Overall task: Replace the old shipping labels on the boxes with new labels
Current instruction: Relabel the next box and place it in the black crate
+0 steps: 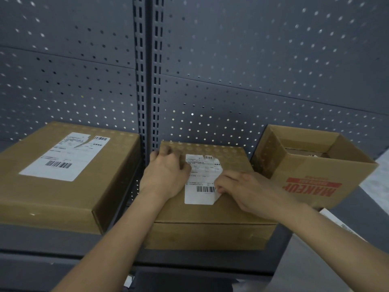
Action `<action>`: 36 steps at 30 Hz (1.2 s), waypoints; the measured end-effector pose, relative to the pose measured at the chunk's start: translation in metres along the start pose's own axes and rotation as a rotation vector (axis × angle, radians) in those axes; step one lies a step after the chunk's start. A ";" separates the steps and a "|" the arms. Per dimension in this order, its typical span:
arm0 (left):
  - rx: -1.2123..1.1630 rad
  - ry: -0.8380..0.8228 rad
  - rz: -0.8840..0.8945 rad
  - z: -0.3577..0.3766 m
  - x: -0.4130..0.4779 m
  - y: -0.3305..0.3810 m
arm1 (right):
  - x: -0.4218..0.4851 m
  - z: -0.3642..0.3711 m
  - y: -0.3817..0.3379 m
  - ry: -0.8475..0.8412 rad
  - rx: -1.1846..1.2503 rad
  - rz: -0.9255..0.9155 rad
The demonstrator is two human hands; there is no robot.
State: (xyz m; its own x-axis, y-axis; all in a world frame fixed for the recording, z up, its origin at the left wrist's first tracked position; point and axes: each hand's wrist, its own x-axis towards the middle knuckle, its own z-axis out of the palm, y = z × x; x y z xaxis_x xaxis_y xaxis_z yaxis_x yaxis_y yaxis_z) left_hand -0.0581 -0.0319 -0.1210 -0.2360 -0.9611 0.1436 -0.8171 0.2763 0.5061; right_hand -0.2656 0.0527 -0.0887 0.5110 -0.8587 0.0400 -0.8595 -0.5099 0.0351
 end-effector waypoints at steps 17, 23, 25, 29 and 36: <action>-0.009 0.007 0.005 0.000 0.002 -0.003 | 0.012 -0.009 -0.010 0.006 0.030 0.095; -0.036 0.024 0.011 -0.001 0.001 -0.004 | 0.024 -0.012 -0.012 0.002 0.107 0.134; -0.047 0.025 0.008 -0.002 0.000 -0.003 | 0.025 -0.011 -0.013 0.010 0.135 0.155; -0.161 0.049 0.002 -0.006 -0.002 -0.002 | 0.021 -0.014 -0.012 -0.021 0.287 0.212; -0.256 0.019 -0.047 -0.015 -0.003 -0.006 | 0.010 -0.022 -0.012 -0.116 0.281 0.155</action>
State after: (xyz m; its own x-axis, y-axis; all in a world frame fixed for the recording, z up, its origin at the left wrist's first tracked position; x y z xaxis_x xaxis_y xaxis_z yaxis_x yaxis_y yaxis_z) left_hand -0.0445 -0.0304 -0.1118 -0.1891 -0.9734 0.1296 -0.6665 0.2241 0.7111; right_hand -0.2501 0.0512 -0.0664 0.3834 -0.9191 -0.0910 -0.9043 -0.3535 -0.2394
